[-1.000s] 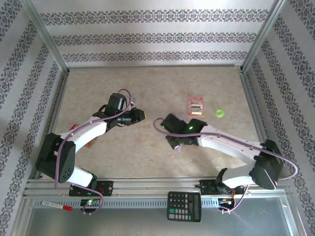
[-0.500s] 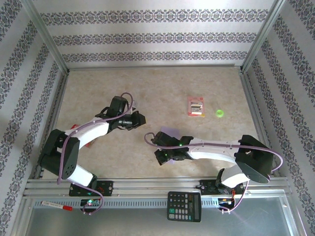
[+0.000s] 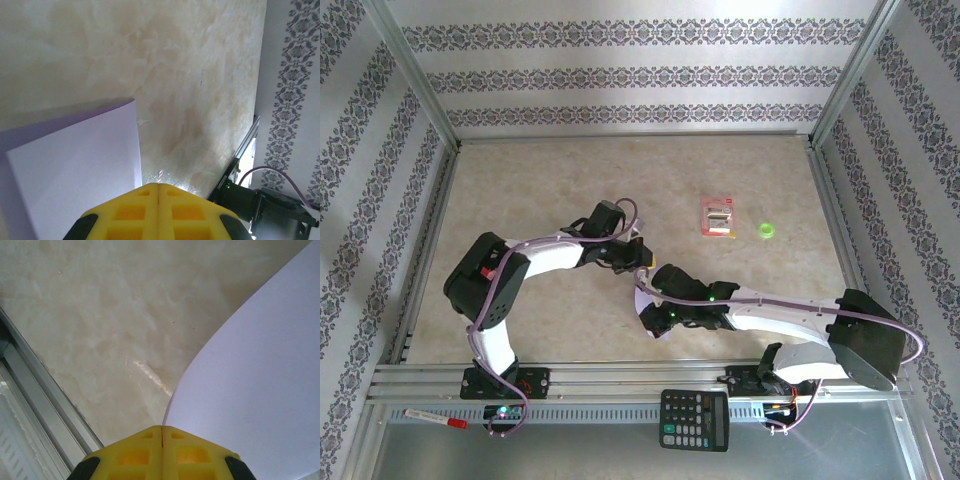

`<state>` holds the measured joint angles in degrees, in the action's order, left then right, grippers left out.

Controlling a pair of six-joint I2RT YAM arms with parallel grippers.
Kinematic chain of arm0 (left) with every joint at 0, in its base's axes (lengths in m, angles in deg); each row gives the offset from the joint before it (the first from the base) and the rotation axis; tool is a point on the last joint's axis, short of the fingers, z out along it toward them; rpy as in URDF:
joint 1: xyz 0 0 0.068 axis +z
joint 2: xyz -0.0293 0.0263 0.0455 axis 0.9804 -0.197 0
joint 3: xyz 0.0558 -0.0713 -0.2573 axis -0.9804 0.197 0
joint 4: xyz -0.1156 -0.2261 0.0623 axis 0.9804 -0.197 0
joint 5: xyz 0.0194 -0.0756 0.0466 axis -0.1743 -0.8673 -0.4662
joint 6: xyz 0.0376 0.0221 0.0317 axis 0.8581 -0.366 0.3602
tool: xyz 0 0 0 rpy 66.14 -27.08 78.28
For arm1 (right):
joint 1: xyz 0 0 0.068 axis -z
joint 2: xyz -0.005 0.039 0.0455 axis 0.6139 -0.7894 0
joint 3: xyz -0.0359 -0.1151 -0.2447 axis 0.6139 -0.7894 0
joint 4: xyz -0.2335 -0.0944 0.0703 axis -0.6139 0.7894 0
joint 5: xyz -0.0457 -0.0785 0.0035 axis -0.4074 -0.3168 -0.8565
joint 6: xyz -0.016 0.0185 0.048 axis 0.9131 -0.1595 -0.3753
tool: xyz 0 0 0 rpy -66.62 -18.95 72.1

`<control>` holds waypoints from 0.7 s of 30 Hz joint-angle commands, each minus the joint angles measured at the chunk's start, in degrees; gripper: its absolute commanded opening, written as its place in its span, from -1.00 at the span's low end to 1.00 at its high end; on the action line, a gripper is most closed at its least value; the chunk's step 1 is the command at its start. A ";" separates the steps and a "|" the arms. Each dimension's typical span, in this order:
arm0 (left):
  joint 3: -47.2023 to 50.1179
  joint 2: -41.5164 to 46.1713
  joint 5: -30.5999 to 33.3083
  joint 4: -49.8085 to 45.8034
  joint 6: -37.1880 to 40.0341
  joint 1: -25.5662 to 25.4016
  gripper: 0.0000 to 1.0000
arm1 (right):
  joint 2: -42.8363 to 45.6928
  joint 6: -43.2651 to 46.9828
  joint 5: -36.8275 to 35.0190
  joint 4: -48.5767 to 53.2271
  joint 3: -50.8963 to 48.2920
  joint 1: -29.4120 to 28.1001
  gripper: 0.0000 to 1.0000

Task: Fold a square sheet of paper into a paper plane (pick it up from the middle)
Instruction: Third fold the triangle at the center of the table.

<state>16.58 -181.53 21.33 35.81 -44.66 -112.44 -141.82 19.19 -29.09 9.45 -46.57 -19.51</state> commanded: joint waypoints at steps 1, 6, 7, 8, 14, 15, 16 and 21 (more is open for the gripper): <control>-2.89 -2.28 -1.00 -2.13 2.12 -1.09 -0.98 | 1.46 2.13 3.39 -0.90 -1.25 1.27 -1.00; -5.73 -6.40 0.01 -7.33 6.10 -1.09 -0.99 | 2.32 3.26 5.59 -0.48 -1.94 4.38 -1.00; -5.91 -6.84 0.45 -8.15 6.72 -1.14 -0.99 | 2.26 3.51 5.93 -0.43 -1.84 4.91 -1.00; -6.09 -7.40 0.70 -8.80 7.30 -1.09 -0.99 | 2.05 3.86 6.36 -0.22 -1.64 5.55 -1.00; -6.11 -9.31 1.97 -10.59 9.51 -1.11 -1.00 | -0.04 6.62 7.69 3.16 0.36 8.89 -1.00; -5.95 -9.39 2.18 -10.68 9.64 -1.09 -1.00 | -0.31 7.21 7.86 4.10 0.75 9.53 -1.00; -5.92 -9.45 2.55 -11.20 10.09 -1.09 -1.00 | -0.58 7.63 8.12 4.95 1.15 10.12 -1.00; -5.16 -9.83 3.42 -11.82 10.98 -1.09 -1.00 | -2.46 9.78 8.82 7.80 2.84 13.74 -1.00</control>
<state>11.43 -190.88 23.19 26.98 -36.07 -113.14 -143.13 26.29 -21.79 14.39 -45.89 -7.18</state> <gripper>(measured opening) 0.049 0.040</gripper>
